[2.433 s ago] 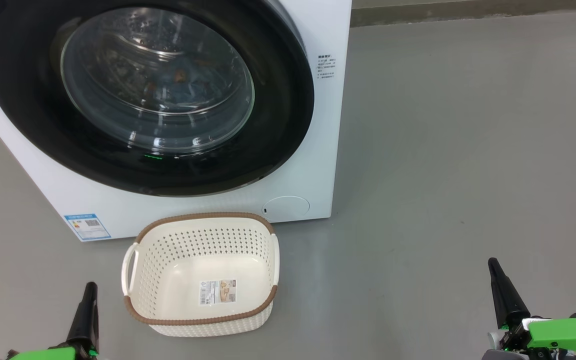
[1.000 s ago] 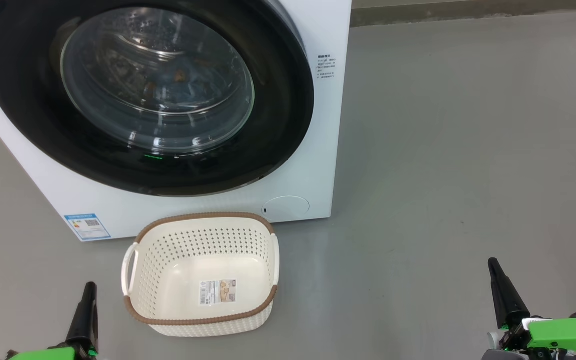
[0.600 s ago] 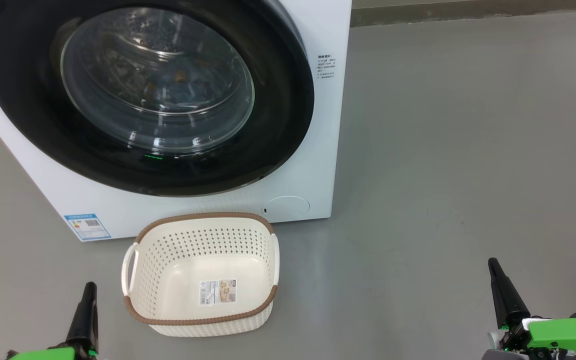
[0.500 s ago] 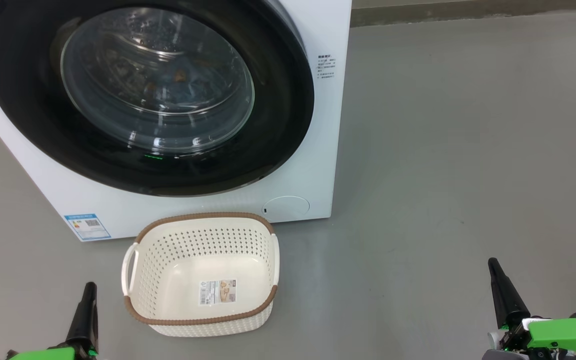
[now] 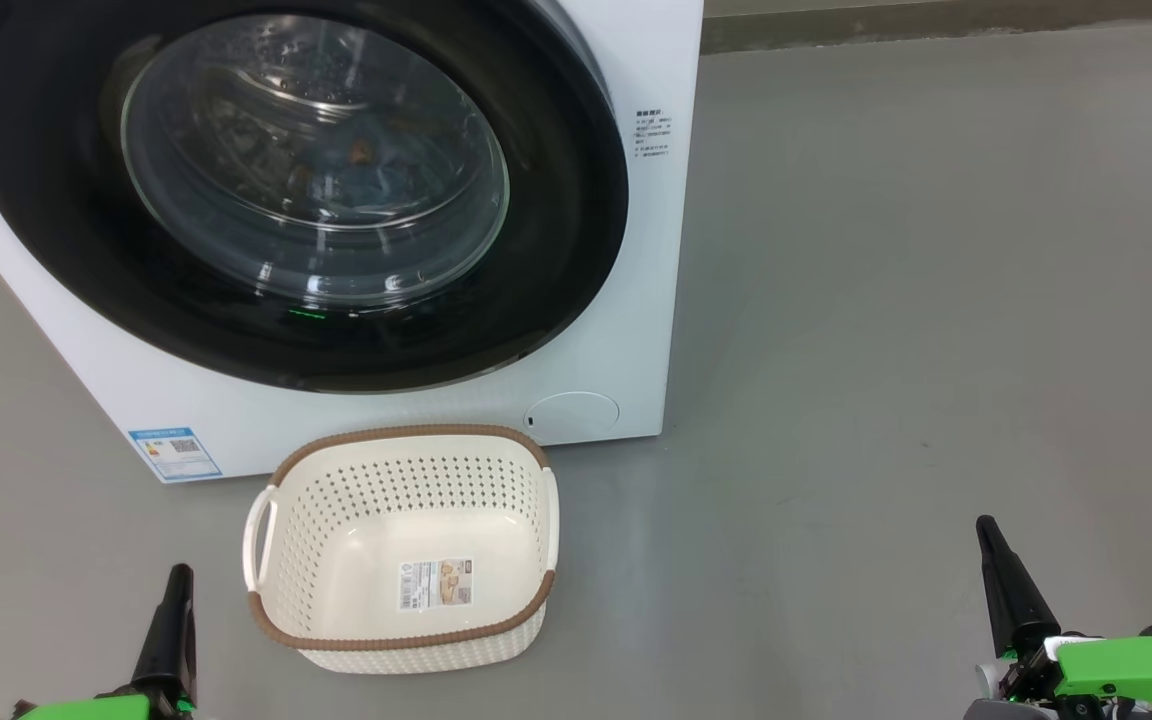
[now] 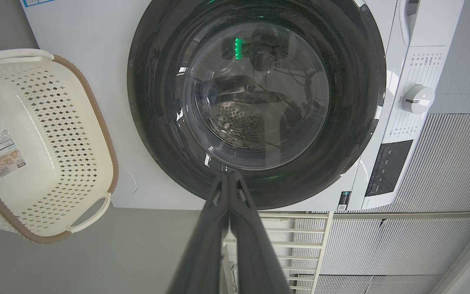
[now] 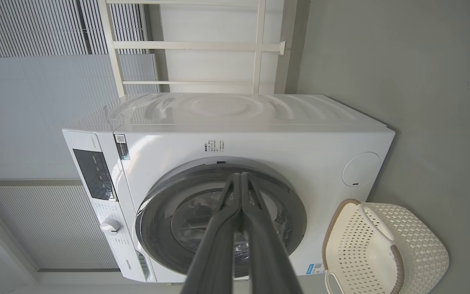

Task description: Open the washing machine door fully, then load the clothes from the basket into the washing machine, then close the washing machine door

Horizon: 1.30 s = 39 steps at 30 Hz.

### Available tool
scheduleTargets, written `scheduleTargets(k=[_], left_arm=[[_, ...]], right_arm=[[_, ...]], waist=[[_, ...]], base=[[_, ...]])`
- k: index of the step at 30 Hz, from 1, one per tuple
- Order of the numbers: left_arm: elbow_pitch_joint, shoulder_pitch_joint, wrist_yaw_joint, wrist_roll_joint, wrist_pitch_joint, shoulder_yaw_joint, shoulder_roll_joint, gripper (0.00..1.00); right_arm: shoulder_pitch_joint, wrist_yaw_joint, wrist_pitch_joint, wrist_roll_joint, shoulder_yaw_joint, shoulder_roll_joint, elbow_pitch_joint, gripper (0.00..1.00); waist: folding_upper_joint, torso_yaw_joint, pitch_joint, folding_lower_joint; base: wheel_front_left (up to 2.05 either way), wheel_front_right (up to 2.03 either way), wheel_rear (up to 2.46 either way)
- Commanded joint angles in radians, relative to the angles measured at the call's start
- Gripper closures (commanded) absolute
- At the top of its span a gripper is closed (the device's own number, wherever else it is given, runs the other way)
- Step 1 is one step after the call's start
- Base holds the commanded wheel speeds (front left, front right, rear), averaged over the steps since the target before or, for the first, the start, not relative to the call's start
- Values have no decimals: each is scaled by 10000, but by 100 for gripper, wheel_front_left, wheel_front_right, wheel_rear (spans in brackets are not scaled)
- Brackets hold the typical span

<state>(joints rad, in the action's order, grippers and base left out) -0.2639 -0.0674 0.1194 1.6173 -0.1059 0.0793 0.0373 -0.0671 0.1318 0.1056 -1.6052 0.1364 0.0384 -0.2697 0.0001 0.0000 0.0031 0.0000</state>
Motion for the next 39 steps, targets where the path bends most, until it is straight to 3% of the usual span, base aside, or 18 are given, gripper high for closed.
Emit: scheduleTargets(k=[1,39], left_arm=[[189,-406,113,-87,-72,345,137,100],[189,-406,113,-92,-77,351,134,100]], right_arm=[[-408,-11,75,-36,-229,118,249,100],[-408,-11,74,-36,-229,118,249,100]], waist=[[-1,0,0,0],[-1,0,0,0]], base=[[0,0,0],[0,0,0]])
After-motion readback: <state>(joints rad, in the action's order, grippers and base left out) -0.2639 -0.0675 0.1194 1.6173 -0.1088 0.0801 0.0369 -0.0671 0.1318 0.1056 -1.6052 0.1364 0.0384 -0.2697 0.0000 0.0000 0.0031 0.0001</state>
